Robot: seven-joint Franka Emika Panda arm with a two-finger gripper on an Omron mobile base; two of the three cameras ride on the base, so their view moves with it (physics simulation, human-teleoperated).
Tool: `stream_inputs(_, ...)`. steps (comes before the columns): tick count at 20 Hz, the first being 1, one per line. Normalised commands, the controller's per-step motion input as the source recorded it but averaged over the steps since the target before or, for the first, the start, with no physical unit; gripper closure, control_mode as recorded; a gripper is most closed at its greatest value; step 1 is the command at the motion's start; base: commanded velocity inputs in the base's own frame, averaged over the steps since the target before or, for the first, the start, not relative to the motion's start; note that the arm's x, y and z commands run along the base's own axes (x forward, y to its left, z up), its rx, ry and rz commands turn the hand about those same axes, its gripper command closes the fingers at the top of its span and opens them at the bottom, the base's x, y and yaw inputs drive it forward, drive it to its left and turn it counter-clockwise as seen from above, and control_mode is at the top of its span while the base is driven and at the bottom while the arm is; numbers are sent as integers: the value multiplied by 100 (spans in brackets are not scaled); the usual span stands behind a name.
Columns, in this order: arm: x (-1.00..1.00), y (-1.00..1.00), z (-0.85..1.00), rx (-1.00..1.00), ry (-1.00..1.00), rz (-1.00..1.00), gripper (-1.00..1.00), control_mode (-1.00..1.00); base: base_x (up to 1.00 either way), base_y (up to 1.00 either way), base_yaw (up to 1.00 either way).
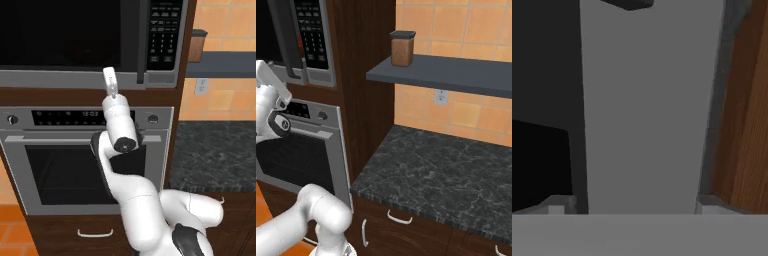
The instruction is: Open the microwave, place the bowl with waffle inside the microwave, then close the microwave door and turn it on.
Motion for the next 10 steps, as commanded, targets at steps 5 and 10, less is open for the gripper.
stream_inputs(5, -54, 18, 64, 37, 38, -8, -100, -100, 0, 0, 0)
stream_inputs(10, -46, 19, 66, 33, 40, -8, -100, -100, 0, 0, 0)
